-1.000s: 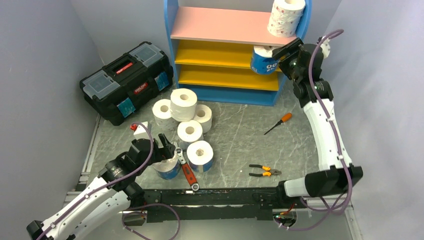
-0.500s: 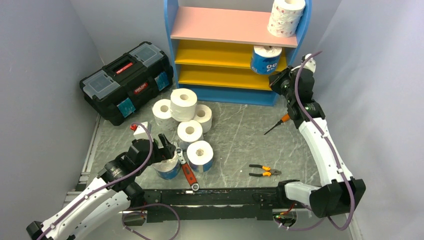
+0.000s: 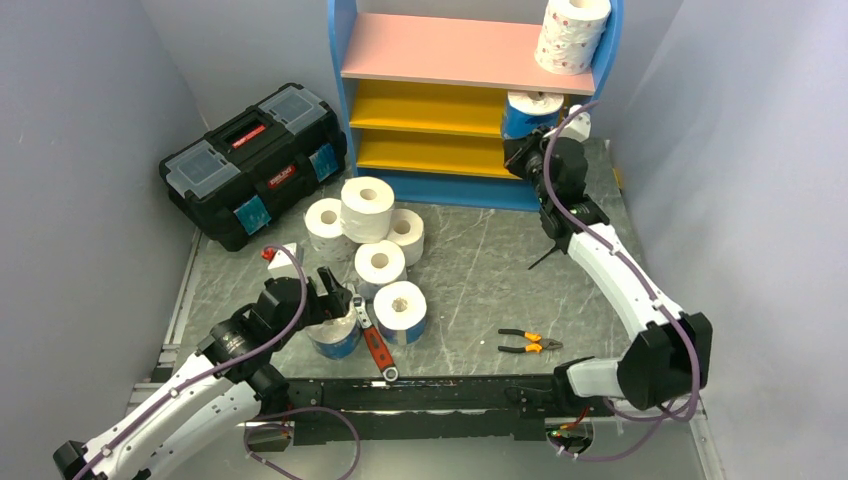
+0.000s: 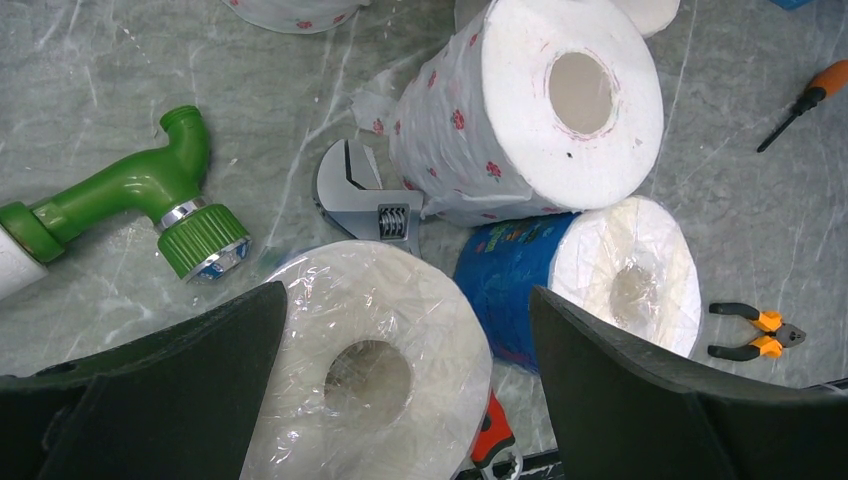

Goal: Place and organize the paper towels onto the shelf
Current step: Place the paper towel on the shelf.

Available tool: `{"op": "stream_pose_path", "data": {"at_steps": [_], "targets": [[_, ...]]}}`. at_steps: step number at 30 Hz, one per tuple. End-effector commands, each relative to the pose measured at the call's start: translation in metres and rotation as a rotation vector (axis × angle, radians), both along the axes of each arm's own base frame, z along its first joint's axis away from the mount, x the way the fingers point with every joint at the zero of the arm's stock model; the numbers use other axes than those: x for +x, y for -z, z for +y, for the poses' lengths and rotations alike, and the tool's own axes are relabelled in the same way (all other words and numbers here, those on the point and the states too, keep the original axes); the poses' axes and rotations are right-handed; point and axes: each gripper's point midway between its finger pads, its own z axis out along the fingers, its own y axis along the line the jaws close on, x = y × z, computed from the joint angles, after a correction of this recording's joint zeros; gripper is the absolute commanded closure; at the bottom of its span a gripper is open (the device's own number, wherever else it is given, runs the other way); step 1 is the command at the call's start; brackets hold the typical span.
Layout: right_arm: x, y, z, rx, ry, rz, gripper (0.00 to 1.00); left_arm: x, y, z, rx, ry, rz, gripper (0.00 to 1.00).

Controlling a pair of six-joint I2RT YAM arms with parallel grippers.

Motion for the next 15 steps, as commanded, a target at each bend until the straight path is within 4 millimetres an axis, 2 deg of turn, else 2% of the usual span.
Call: {"op": "stream_pose_path", "data": {"at_steps": [1,15], "targets": [[0.020,-0.022,-0.008,0.015,0.077,-0.118,1.00,0.000,0.001,-0.003,-0.002,0.018,-0.005,0.02],[0.045,-0.020,-0.036,-0.015,0.205,-0.119,1.00,0.002,0.008,-0.004,0.017,0.012,0.018,0.02]]}}
